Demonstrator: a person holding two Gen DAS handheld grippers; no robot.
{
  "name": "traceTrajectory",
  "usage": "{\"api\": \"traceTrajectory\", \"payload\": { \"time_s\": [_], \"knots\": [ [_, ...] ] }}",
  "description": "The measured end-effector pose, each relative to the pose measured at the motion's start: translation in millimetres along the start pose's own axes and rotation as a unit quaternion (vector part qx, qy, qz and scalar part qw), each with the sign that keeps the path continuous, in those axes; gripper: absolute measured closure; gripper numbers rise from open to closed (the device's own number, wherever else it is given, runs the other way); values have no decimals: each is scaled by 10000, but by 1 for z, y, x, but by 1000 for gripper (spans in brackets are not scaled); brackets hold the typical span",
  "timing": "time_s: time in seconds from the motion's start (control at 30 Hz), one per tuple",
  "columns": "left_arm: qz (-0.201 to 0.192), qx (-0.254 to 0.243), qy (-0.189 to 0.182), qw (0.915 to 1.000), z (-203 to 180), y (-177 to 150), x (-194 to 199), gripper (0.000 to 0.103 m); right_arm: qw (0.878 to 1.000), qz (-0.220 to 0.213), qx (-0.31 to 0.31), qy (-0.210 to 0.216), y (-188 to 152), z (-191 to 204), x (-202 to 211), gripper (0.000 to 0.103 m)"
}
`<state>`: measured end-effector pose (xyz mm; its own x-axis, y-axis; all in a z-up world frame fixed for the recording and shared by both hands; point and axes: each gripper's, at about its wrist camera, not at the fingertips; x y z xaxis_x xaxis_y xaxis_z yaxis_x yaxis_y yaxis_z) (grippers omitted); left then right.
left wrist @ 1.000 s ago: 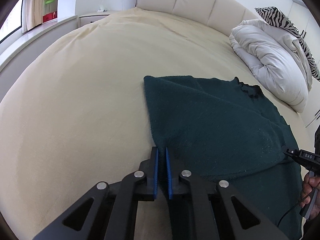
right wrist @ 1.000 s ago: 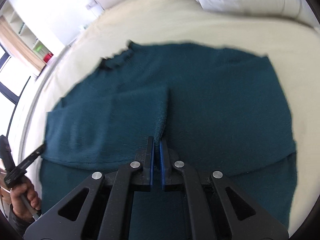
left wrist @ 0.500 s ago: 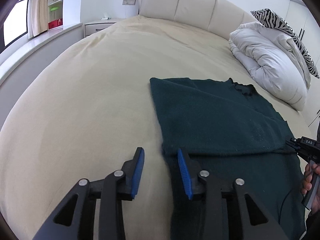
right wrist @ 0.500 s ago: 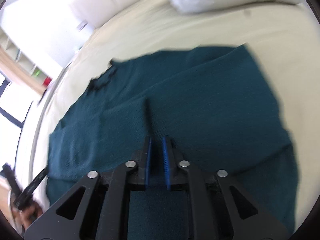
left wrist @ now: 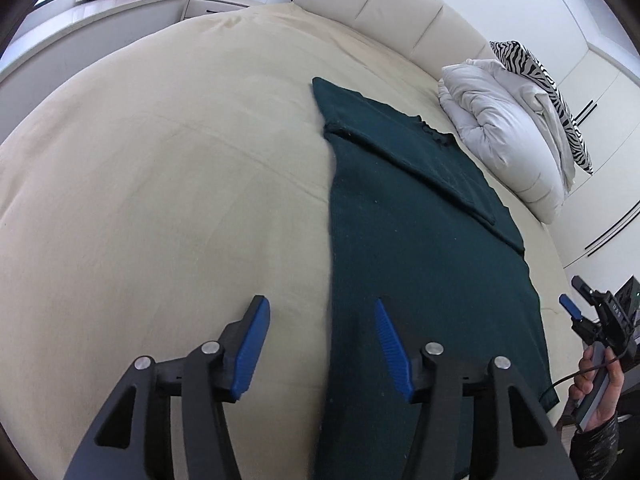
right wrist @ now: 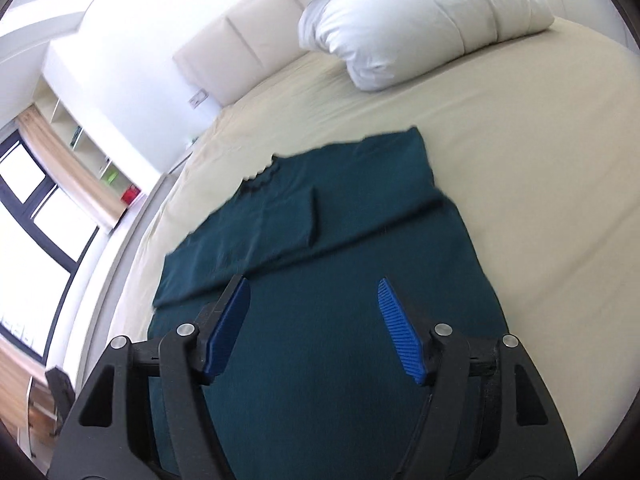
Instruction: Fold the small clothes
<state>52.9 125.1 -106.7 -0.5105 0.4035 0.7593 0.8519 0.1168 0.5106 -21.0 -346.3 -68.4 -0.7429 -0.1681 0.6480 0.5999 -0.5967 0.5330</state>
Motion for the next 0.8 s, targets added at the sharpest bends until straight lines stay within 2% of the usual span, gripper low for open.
{"api": "traceTrajectory", "payload": {
  "time_s": [0.1,0.23,0.37,0.5,0.6,0.73,0.8],
  "knots": [
    [120,168,-321,9993,2,-10,11,41,9999,137,-40,38,-25,-16,30,37],
    [399,323,-686,9963,3,-25,15,41,9997,74,-236,-15,-48,-42,68,37],
    [680,348,-753,9942,2,-45,18,41,9985,284,-458,121,-64,-70,90,37],
    [790,532,-1005,9904,8,-59,25,41,9965,464,-681,165,-78,-94,101,37],
    [834,611,-1146,9880,12,-64,29,45,9936,536,-956,268,-85,-110,105,37],
    [914,722,-1210,9858,17,-68,29,57,9884,636,-1347,287,-95,-130,108,37],
    [961,736,-1223,9851,17,-70,28,60,9868,681,-1444,284,-98,-137,109,37]
  ]
}}
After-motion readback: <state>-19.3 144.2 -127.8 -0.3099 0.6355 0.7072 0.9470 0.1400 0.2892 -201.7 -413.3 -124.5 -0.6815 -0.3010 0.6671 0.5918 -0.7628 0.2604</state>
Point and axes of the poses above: each gripper's, at about its wrist camera, not at the fingertips, and x roughly against the way its jaws point, z to its left, y to its top, and after that the axes turned 5 degrees about -x, right-handed
